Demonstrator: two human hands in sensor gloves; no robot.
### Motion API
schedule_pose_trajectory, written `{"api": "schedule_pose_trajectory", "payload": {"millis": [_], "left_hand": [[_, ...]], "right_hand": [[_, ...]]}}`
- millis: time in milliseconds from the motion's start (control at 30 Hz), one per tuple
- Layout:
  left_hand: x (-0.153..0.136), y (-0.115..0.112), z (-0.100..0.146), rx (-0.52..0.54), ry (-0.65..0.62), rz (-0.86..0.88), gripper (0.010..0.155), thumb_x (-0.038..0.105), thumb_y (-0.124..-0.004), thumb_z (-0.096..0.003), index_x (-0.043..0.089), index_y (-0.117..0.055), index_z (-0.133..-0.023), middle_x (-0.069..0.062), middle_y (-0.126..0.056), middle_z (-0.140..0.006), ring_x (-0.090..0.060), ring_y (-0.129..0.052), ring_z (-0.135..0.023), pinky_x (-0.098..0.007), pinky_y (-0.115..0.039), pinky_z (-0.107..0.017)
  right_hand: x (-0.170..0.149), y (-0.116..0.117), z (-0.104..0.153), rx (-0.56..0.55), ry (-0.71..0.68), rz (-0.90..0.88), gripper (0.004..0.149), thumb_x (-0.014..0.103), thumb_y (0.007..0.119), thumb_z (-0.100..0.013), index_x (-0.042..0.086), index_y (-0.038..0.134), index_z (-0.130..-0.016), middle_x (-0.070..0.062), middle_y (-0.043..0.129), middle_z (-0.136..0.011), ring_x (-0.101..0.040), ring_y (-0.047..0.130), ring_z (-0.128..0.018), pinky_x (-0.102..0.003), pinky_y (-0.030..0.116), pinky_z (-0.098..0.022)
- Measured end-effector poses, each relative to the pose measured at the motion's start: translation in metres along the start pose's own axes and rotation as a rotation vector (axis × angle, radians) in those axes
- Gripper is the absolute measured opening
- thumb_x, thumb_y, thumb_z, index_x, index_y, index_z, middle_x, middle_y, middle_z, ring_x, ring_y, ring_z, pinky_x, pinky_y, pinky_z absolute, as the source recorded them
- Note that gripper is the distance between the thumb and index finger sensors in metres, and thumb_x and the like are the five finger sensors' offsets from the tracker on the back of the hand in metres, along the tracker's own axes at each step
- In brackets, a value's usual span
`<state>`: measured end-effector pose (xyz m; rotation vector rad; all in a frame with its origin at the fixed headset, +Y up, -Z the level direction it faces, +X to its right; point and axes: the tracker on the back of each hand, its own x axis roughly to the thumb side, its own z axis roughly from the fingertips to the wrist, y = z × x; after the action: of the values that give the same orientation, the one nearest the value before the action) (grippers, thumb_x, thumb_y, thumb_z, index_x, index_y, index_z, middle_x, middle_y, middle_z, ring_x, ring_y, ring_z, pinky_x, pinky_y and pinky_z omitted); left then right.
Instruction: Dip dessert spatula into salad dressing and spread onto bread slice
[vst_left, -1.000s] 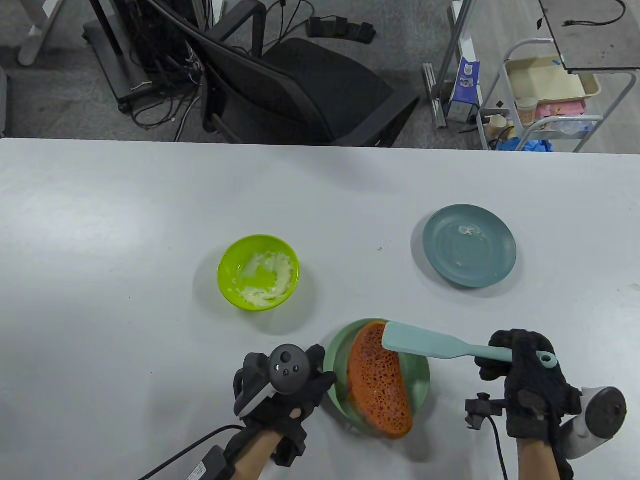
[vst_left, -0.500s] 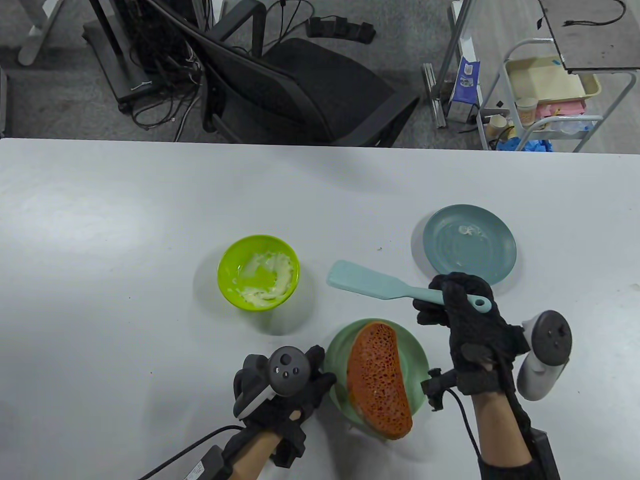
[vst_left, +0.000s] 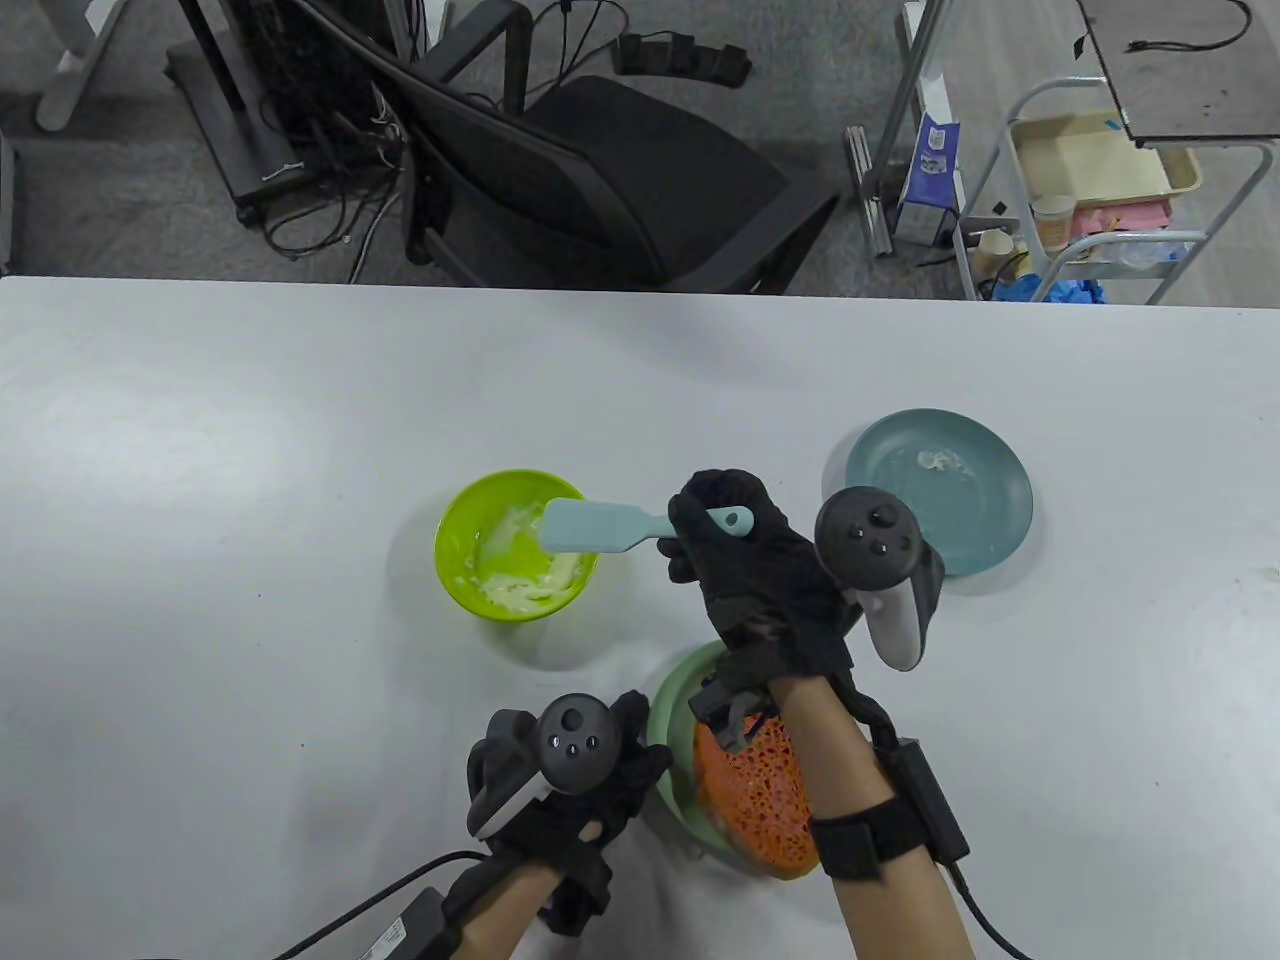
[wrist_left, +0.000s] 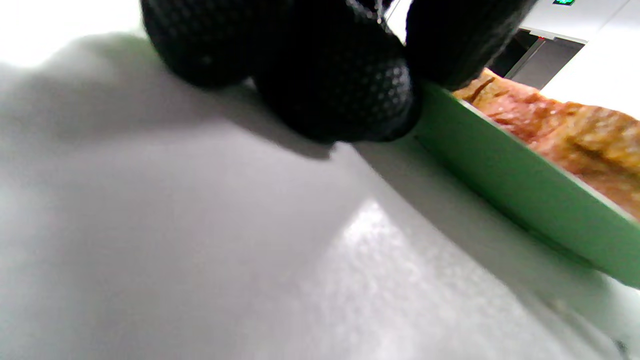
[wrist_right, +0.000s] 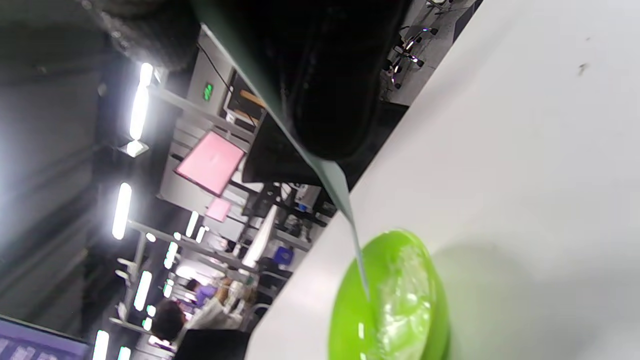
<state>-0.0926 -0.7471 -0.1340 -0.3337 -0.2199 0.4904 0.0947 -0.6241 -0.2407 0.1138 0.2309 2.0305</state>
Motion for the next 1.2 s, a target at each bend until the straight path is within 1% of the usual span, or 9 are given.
{"api": "schedule_pose_trajectory", "payload": {"millis": [100, 167, 367, 400, 833, 1200], "left_hand": [[0.0, 0.0, 0.0, 0.001, 0.002, -0.002, 0.064, 0.049, -0.08, -0.0549, 0.009, -0.066, -0.103, 0.008, -0.096, -0.069, -0.003, -0.103, -0.04, -0.027, -0.09, -0.032], [0.0, 0.0, 0.0, 0.004, 0.003, -0.008, 0.064, 0.049, -0.08, -0.0551, 0.009, -0.065, -0.103, 0.008, -0.096, -0.068, -0.003, -0.103, -0.04, -0.027, -0.09, -0.031], [0.001, -0.001, 0.0, 0.0, 0.01, -0.01, 0.065, 0.05, -0.079, -0.0553, 0.009, -0.065, -0.103, 0.009, -0.096, -0.068, -0.003, -0.103, -0.04, -0.026, -0.089, -0.031], [0.001, -0.001, 0.0, 0.001, 0.01, -0.011, 0.065, 0.05, -0.079, -0.0554, 0.009, -0.065, -0.103, 0.009, -0.096, -0.068, -0.003, -0.103, -0.04, -0.026, -0.089, -0.031], [0.001, -0.001, -0.001, 0.002, 0.012, -0.012, 0.065, 0.05, -0.079, -0.0553, 0.009, -0.065, -0.103, 0.009, -0.096, -0.068, -0.002, -0.103, -0.04, -0.026, -0.089, -0.031], [0.001, -0.001, -0.001, 0.0, 0.011, -0.009, 0.065, 0.05, -0.079, -0.0553, 0.009, -0.065, -0.103, 0.009, -0.096, -0.068, -0.002, -0.103, -0.04, -0.026, -0.089, -0.031]], "right_hand": [[0.003, 0.011, -0.008, 0.024, 0.028, 0.087, 0.048, 0.058, 0.067, -0.059, 0.034, 0.05, -0.098, -0.001, 0.062, -0.103, -0.019, 0.092, -0.085, -0.022, 0.092, -0.065], [0.004, 0.016, -0.011, 0.018, 0.037, 0.135, 0.048, 0.058, 0.066, -0.059, 0.035, 0.049, -0.098, -0.001, 0.062, -0.104, -0.019, 0.091, -0.085, -0.021, 0.092, -0.066], [0.006, 0.026, -0.015, 0.029, 0.047, 0.189, 0.048, 0.057, 0.067, -0.059, 0.035, 0.049, -0.098, -0.002, 0.061, -0.104, -0.02, 0.09, -0.086, -0.022, 0.091, -0.067], [0.007, 0.027, -0.015, 0.03, 0.047, 0.203, 0.048, 0.057, 0.067, -0.059, 0.035, 0.049, -0.098, 0.001, 0.061, -0.104, -0.02, 0.09, -0.086, -0.023, 0.091, -0.067], [0.024, 0.022, -0.008, -0.034, 0.018, 0.311, 0.046, 0.056, 0.067, -0.059, 0.037, 0.051, -0.097, 0.002, 0.062, -0.105, -0.02, 0.089, -0.086, -0.024, 0.09, -0.066], [0.031, 0.008, -0.002, -0.075, -0.01, 0.295, 0.046, 0.056, 0.068, -0.058, 0.037, 0.051, -0.097, 0.003, 0.062, -0.105, -0.021, 0.088, -0.086, -0.025, 0.089, -0.066]]}}
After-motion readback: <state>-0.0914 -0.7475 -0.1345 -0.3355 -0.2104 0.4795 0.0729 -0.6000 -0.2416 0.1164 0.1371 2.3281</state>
